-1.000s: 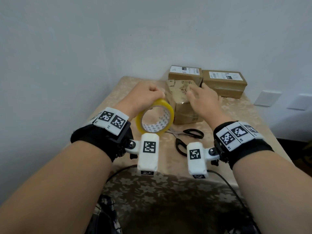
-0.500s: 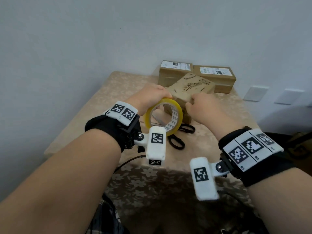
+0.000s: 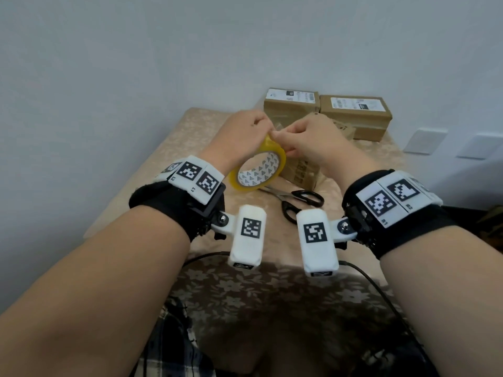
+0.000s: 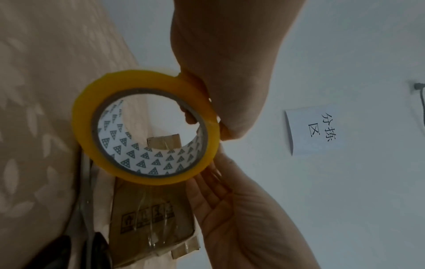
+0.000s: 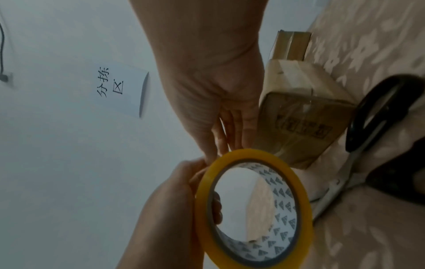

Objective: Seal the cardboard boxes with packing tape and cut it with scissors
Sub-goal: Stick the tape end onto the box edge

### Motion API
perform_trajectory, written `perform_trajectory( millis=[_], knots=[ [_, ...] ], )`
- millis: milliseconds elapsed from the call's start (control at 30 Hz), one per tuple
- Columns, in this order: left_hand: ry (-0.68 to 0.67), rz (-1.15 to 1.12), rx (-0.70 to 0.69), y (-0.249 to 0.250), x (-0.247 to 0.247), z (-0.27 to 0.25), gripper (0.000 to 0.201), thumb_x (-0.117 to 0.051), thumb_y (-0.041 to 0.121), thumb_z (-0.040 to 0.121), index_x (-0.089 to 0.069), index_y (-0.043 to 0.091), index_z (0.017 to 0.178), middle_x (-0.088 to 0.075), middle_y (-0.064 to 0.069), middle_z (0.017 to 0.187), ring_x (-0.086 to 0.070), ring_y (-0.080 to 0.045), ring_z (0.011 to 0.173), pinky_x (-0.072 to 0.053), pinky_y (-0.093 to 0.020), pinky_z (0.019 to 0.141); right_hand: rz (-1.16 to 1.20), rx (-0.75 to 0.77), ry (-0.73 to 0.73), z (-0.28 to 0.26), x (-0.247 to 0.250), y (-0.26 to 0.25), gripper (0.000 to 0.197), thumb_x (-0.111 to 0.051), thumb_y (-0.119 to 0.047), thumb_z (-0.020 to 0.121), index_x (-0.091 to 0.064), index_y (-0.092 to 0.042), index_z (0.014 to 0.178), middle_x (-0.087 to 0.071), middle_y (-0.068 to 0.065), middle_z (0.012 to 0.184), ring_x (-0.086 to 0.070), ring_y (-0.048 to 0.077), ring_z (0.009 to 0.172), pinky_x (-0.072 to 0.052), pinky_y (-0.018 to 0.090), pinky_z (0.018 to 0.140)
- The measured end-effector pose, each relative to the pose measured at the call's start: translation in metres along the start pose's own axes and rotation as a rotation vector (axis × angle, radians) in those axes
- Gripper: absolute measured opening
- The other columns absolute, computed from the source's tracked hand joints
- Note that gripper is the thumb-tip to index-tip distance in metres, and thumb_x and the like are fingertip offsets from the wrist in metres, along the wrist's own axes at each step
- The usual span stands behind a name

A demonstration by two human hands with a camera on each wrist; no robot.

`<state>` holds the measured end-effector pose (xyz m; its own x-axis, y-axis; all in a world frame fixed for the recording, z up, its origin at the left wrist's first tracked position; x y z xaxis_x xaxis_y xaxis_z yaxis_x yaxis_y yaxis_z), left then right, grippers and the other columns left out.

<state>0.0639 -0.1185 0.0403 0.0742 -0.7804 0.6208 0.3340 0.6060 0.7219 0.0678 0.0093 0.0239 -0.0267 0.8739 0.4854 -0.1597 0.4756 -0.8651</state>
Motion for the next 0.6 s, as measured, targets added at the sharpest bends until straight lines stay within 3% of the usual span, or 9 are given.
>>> perform_trajectory(
  millis=[67, 133, 200, 267, 300, 333, 433, 600],
  knots=[
    [-0.011, 0.033, -0.035, 0.004, 0.002, -0.002, 0.023, -0.043, 0.019, 0.095, -0.059, 0.021, 0.078, -0.051, 0.014, 0.068, -0.045, 0.0, 0.062, -0.035, -0.023, 0.057, 0.059, -0.004, 0.057, 0.003, 0.0, -0.002, 0.031, -0.073, -0.026, 0.084, -0.07, 0.005, 0.088, -0.071, 0.012, 0.079, -0.069, 0.021, 0.072, -0.059, 0.028, 0.069],
    [-0.044, 0.056, -0.051, 0.005, 0.002, -0.004, 0.02, -0.045, 0.025, 0.095, -0.063, 0.019, 0.088, -0.055, 0.012, 0.078, -0.049, -0.001, 0.071, -0.035, -0.022, 0.062, 0.062, 0.001, 0.113, 0.007, 0.002, -0.004, 0.025, -0.072, -0.019, 0.085, -0.068, 0.005, 0.083, -0.069, 0.011, 0.075, -0.067, 0.019, 0.069, -0.059, 0.029, 0.067],
    [-0.108, 0.127, -0.071, 0.001, -0.003, -0.004, 0.03, -0.052, 0.033, 0.093, -0.061, 0.016, 0.115, -0.06, 0.005, 0.108, -0.054, -0.008, 0.099, -0.038, -0.021, 0.08, 0.031, -0.015, 0.158, 0.013, 0.005, -0.002, 0.018, -0.071, -0.015, 0.085, -0.068, -0.002, 0.074, -0.068, 0.01, 0.074, -0.068, 0.021, 0.072, -0.059, 0.032, 0.07],
    [-0.159, 0.211, -0.097, -0.005, -0.007, -0.005, 0.059, -0.06, 0.033, 0.089, -0.04, 0.014, 0.141, -0.045, -0.004, 0.141, -0.043, -0.015, 0.126, -0.032, -0.021, 0.097, 0.043, -0.052, 0.197, 0.018, 0.008, 0.005, 0.019, -0.068, -0.011, 0.086, -0.065, -0.006, 0.068, -0.068, 0.01, 0.075, -0.068, 0.023, 0.074, -0.059, 0.031, 0.069],
    [-0.149, 0.198, -0.092, -0.009, -0.004, -0.006, 0.069, -0.063, 0.03, 0.087, -0.03, 0.014, 0.146, -0.039, -0.005, 0.146, -0.04, -0.016, 0.129, -0.03, -0.02, 0.099, 0.08, -0.079, 0.212, 0.02, 0.01, 0.009, 0.021, -0.067, -0.008, 0.087, -0.063, -0.006, 0.067, -0.067, 0.011, 0.075, -0.068, 0.023, 0.073, -0.058, 0.028, 0.066],
    [-0.115, 0.153, -0.088, -0.011, 0.0, -0.007, 0.073, -0.065, 0.027, 0.086, -0.027, 0.014, 0.146, -0.041, -0.006, 0.143, -0.044, -0.015, 0.122, -0.033, -0.02, 0.096, 0.131, -0.1, 0.22, 0.021, 0.011, 0.012, 0.022, -0.065, -0.008, 0.088, -0.061, -0.007, 0.067, -0.066, 0.012, 0.076, -0.067, 0.021, 0.072, -0.057, 0.025, 0.062],
    [0.025, 0.017, -0.167, -0.009, 0.016, -0.009, 0.057, -0.069, 0.024, 0.083, -0.039, 0.016, 0.13, -0.052, -0.001, 0.104, -0.051, -0.015, 0.084, -0.046, -0.031, 0.078, 0.249, -0.1, 0.219, 0.026, 0.014, 0.011, 0.024, -0.063, -0.011, 0.091, -0.06, -0.007, 0.068, -0.066, 0.01, 0.074, -0.066, 0.016, 0.064, -0.054, 0.021, 0.057],
    [0.131, 0.075, -0.179, -0.007, 0.024, -0.008, 0.036, -0.067, 0.037, 0.084, -0.055, 0.02, 0.114, -0.054, 0.008, 0.095, -0.05, -0.009, 0.081, -0.038, -0.02, 0.065, 0.003, -0.044, 0.259, 0.038, 0.017, 0.005, 0.026, -0.065, -0.021, 0.089, -0.065, -0.011, 0.065, -0.064, 0.002, 0.063, -0.058, 0.009, 0.061, -0.05, 0.029, 0.073]
  ],
)
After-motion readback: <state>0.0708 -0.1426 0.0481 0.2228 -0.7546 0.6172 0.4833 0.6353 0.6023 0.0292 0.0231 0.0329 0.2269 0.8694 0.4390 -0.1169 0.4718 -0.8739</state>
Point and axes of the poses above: each hand's wrist, its own z-axis towards the middle knuckle, its own x-axis out of the back of the hand, y = z × x, the point moved 8 cm from there along z, towards the middle knuckle
